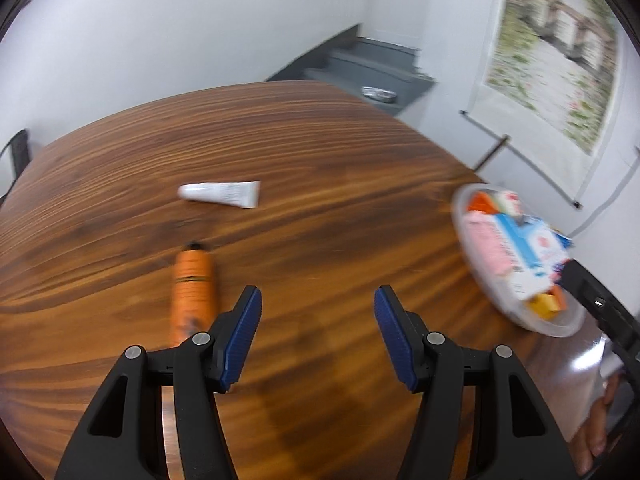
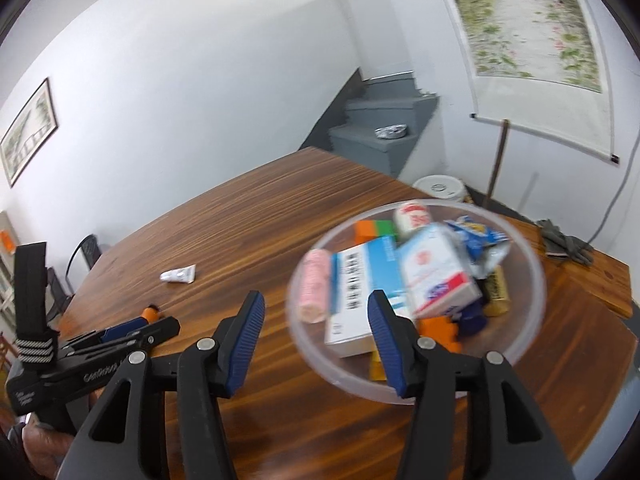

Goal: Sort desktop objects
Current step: 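Move both grippers back toward the orange tube and white tube, then grasp the orange hand-cream tube with the left gripper while the right grasps the white tube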

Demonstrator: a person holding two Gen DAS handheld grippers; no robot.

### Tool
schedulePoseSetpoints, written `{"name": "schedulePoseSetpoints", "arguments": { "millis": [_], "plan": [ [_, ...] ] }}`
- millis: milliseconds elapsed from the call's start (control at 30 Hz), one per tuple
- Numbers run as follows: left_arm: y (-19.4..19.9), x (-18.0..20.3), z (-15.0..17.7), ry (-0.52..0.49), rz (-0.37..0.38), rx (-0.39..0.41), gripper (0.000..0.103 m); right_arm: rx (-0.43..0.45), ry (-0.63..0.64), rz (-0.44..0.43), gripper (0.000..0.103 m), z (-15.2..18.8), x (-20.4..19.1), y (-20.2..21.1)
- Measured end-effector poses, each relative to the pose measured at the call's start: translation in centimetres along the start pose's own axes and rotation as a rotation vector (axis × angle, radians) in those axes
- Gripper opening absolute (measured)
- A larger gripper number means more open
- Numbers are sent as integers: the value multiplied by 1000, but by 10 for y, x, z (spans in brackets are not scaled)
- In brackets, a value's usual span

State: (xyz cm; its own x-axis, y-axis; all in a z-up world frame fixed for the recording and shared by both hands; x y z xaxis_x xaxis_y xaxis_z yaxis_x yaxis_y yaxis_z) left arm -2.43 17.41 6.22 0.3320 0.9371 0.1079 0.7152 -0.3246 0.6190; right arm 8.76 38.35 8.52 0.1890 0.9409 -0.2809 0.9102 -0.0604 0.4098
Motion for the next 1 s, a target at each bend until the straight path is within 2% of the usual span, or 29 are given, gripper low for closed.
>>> {"name": "schedulePoseSetpoints", "arguments": {
  "millis": [133, 233, 400, 600, 767, 900, 967, 1000],
  "plan": [
    [-8, -39, 7, 40, -109, -26, 62, -38, 8, -70, 69, 3, -21, -9],
    [-16, -60, 9, 77, -146, -45, 62, -53, 41, -88, 71, 8, -37, -18],
    [-21, -76, 9, 101, -166, -41, 62, -111, 68, -151, 72, 15, -61, -39],
    [-26, -72, 6, 42, -185, -36, 62, -167, 134, -188, 72, 22, -85, -61],
    [-39, -75, 11, 40, -191, -90, 62, -192, 173, -213, 72, 21, -98, -75],
    [-38, -80, 10, 46, -193, -82, 52, -212, 180, -216, 72, 21, -104, -91],
    [-36, -82, 9, 47, -196, -76, 34, -233, 166, -224, 72, 22, -105, -99],
    [-36, -83, 9, 48, -198, -77, 32, -247, 160, -233, 73, 23, -105, -104]
  ]
}}
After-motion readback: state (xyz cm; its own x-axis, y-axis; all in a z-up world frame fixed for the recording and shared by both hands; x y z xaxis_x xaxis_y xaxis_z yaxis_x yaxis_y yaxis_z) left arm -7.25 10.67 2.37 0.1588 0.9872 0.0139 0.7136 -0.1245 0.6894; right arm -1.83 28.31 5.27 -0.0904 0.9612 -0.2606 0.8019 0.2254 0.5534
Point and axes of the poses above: each gripper's, at about its wrist camera, not at the fingertips, and y roughly against the way its jaws point, x to its right, z to its underside, the point moved 4 cm from there along -y, roughly the way its jaws point, and after that the axes turned 7 degrees about x, right-handed, at the moved point
